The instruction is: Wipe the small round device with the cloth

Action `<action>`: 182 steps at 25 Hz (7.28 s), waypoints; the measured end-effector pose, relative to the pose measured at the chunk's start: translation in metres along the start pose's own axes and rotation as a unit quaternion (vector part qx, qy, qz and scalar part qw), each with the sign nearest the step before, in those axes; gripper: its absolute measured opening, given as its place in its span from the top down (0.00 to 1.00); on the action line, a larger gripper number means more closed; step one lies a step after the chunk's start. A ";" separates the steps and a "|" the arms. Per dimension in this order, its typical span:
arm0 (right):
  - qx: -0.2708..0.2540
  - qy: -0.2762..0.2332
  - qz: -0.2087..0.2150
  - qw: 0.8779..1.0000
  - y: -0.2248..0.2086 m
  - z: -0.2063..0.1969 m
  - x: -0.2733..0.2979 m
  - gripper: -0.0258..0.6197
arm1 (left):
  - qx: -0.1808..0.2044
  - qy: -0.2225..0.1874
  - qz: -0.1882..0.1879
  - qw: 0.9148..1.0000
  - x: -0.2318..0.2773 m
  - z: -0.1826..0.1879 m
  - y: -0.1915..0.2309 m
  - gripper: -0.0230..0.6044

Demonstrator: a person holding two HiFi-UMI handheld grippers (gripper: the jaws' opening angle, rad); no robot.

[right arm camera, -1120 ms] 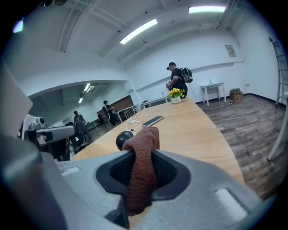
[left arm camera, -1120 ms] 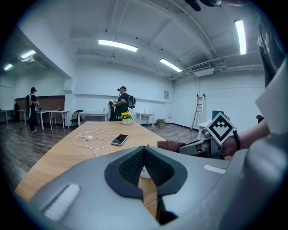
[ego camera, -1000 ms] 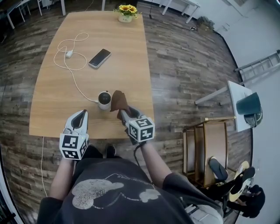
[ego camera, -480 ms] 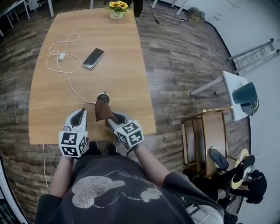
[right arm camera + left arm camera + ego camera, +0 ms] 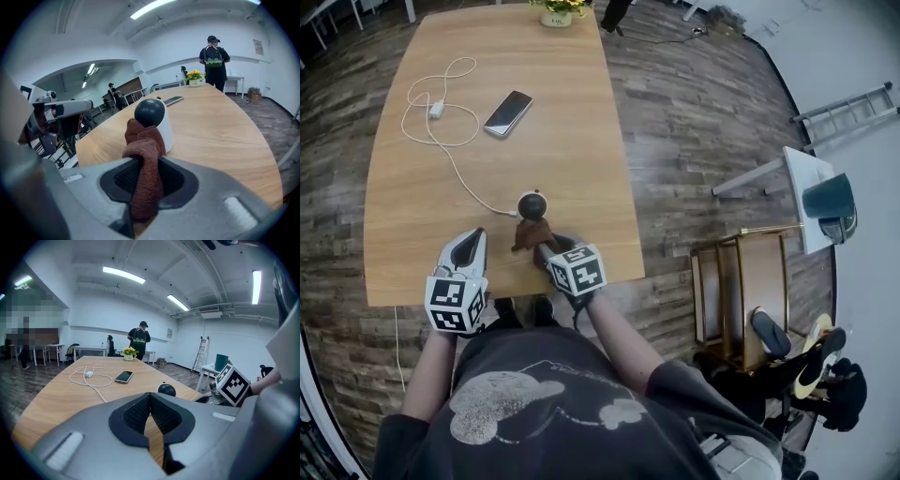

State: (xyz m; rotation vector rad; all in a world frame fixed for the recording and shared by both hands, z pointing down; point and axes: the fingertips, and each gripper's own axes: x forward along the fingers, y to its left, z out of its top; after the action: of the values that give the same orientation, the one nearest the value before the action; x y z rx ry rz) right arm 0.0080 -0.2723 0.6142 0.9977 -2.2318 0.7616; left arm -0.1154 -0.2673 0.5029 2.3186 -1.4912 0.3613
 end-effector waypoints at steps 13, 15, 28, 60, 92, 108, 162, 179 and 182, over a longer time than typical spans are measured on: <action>0.017 0.058 -0.033 0.998 -0.006 -0.020 -0.005 0.84 | -0.009 0.015 -0.034 0.999 0.016 -0.016 0.001 0.93; 0.025 0.044 -0.037 0.998 -0.007 -0.021 -0.015 0.84 | -0.008 0.012 -0.042 0.999 0.018 -0.013 0.000 0.93; 0.094 -0.093 -0.165 0.977 -0.054 0.030 -0.091 0.84 | -0.004 0.004 -0.087 0.996 0.030 -0.001 0.015 0.93; -0.026 -0.096 -0.032 0.994 -0.082 0.093 -0.042 0.84 | -0.027 -0.004 0.028 0.999 0.054 0.020 0.025 0.93; -0.084 -0.001 0.029 0.996 -0.074 0.070 0.022 0.84 | -0.058 -0.001 0.090 0.994 0.034 0.006 0.044 0.93; 0.007 -0.148 -0.017 0.989 0.006 0.152 -0.059 0.84 | -0.036 -0.006 0.008 0.999 0.028 0.007 0.049 0.93; 0.068 -0.094 -0.058 0.992 0.068 -0.005 -0.076 0.84 | -0.015 0.009 -0.027 0.999 -0.039 -0.042 -0.016 0.93; 0.047 -0.129 -0.025 0.990 0.064 -0.157 -0.243 0.84 | -0.015 -0.015 0.010 1.000 -0.158 -0.110 -0.199 0.93; 0.050 -0.123 -0.019 0.991 0.065 -0.179 -0.254 0.84 | -0.018 -0.015 0.020 1.000 -0.174 -0.118 -0.214 0.93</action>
State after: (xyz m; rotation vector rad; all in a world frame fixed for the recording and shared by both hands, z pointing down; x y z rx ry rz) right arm 0.1457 0.0047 0.5417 1.2370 -2.3946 0.7754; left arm 0.0061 0.0073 0.5053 2.2797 -1.5482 0.3087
